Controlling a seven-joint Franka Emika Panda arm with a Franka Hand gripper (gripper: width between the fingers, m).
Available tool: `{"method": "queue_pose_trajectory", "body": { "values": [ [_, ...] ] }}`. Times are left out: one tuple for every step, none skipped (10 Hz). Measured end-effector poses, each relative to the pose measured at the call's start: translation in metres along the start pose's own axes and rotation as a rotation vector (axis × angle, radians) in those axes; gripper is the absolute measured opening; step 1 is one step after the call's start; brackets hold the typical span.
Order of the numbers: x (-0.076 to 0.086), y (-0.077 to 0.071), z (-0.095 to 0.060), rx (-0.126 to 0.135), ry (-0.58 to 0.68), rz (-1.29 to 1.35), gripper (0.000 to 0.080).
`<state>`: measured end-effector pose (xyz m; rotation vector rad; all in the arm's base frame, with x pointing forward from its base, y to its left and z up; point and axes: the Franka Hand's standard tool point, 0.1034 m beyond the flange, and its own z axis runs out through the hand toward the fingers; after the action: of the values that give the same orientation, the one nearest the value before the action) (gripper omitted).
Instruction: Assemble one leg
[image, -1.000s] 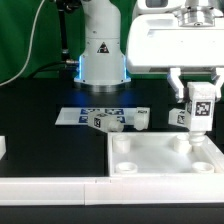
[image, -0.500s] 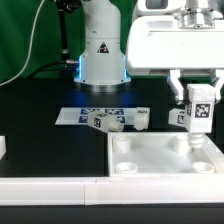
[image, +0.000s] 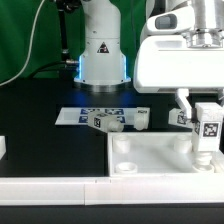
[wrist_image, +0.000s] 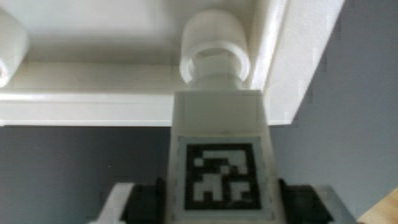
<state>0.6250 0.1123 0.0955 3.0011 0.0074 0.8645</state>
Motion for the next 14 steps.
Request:
{"method": "queue_pose_trajectory", "body": {
  "values": [
    [-0.003,0.0,0.002,-0.001,-0.005,-0.002,0.0287],
    [-0.003,0.002,0.003,-0.003,-0.002,-0.003,0.0287],
    [-0.002,0.005,0.004,-0.007,-0.002,-0.003,0.0287],
    [-0.001,0.007,0.004,-0.008,0.0,-0.002,0.0287],
    [0.0,0.007,0.005,-0.009,0.011,-0.004,0.0287],
    [0.001,0.009,0.006,-0.011,0.025,-0.006,0.0287],
    [0.003,0.01,0.007,-0.013,0.048,-0.008,0.0287],
    [0.004,0.005,0.008,-0.009,0.056,-0.006,0.0287],
    [0.004,-0.001,0.008,-0.004,0.054,-0.001,0.0287],
    [0.005,-0.002,0.008,-0.004,0.049,0.005,0.0287],
    [0.005,-0.003,0.008,-0.003,0.041,0.007,0.0287],
    [0.004,-0.005,0.007,0.0,0.021,0.008,0.0287],
    [0.004,-0.004,0.003,0.002,0.0,0.012,0.0287],
    [0.006,-0.004,0.001,0.003,-0.002,0.013,0.0287]
  ]
}}
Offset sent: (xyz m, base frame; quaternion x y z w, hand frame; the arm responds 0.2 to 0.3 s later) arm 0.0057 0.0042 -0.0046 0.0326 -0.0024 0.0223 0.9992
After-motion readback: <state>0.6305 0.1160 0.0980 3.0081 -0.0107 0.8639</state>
